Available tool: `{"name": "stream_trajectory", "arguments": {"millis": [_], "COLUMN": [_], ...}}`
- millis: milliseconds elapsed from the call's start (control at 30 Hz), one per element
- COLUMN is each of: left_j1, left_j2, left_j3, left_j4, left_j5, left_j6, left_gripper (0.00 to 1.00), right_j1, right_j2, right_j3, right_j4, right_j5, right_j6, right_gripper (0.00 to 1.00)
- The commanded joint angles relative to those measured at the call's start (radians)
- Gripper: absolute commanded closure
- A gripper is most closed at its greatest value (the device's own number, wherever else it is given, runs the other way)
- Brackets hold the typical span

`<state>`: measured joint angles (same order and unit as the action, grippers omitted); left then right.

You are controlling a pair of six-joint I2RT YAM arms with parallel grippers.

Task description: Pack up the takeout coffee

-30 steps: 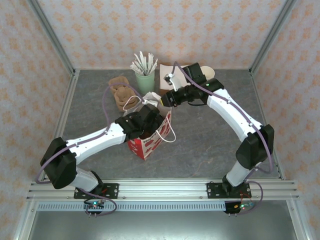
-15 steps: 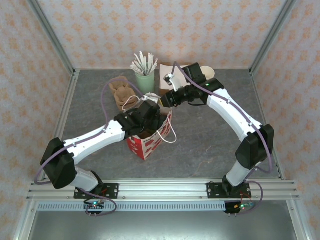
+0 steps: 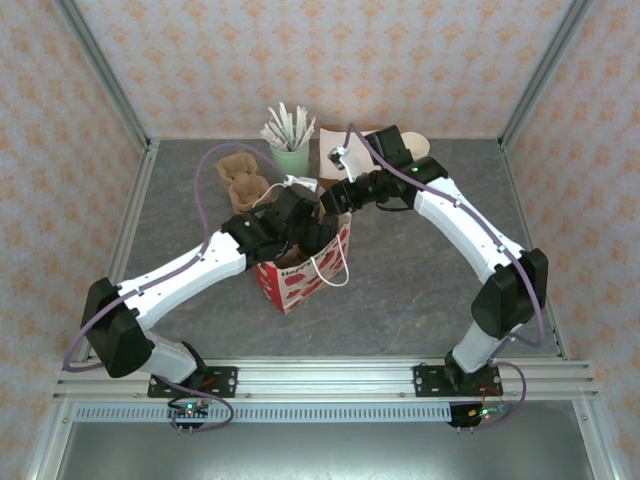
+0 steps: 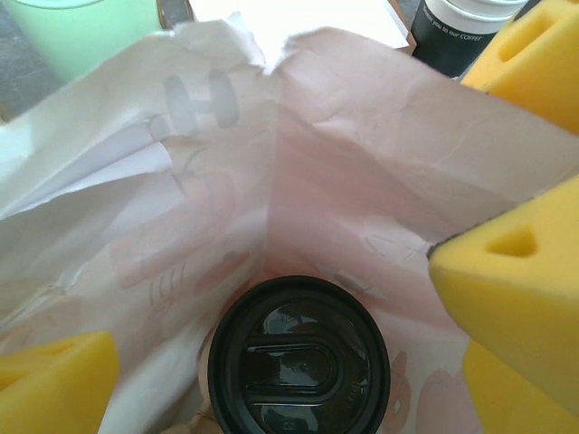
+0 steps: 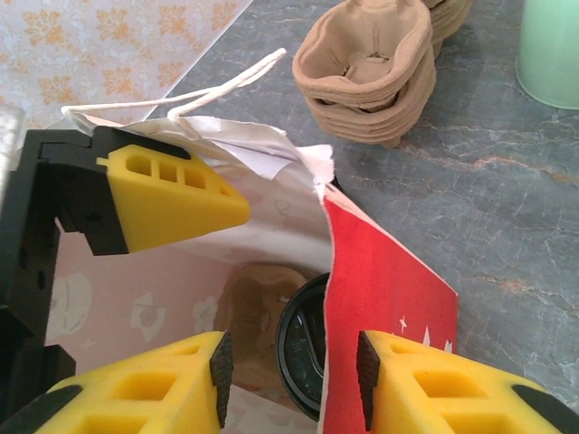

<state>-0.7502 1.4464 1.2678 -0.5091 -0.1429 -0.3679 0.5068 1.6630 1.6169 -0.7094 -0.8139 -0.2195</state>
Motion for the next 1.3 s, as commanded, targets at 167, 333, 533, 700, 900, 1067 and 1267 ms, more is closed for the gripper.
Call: {"name": "stream_trajectory", "arguments": {"millis": [167,333,533,700,900,1067,1267], "left_j1": [0.024,0.041,0.068,0.126,0.247,0.323,0.326], "left_j2": [-0.055,-0.052,-0.036,0.063,0.123,0.149,0.130], "left_j3": [0.096,0.182,0.255,0.535,0.753,0.780,0.656], "left_j4": [-0.059,-0.124,-0.173,-0.444,-0.672,-0.769,-0.742], "left_j5": [-0.028,0.010,0.066,0.096,0.220,0.387,0.435], "left_j6": [0.015,0.049,0.052,0.086,0.151,0.197,0.214], "left_gripper": [0.03,0.03,0.03,0.05,0.06,0.08,0.12], "right_j1": [-0.052,-0.079,-0.080,-0.078,-0.051,-0.018,0.001], "right_j2": [-0.028,-0.039,-0.043,-0.080,-0.130,-0.158,-0.162], "right_j3": [0.059,0.116,0.164,0.190,0.181,0.140,0.141], "right_j4": [0.024,0.006,-0.024,-0.085,-0.132,-0.106,-0.086], "right_j5": [0.063,0.101,0.117,0.155,0.206,0.217,0.229], "right_j6": [0.094,0.149,0.220,0.288,0.359,0.367,0.350], "right_gripper": [0.50,0.43,0.40,0.40,0.40,0.40,0.40]}}
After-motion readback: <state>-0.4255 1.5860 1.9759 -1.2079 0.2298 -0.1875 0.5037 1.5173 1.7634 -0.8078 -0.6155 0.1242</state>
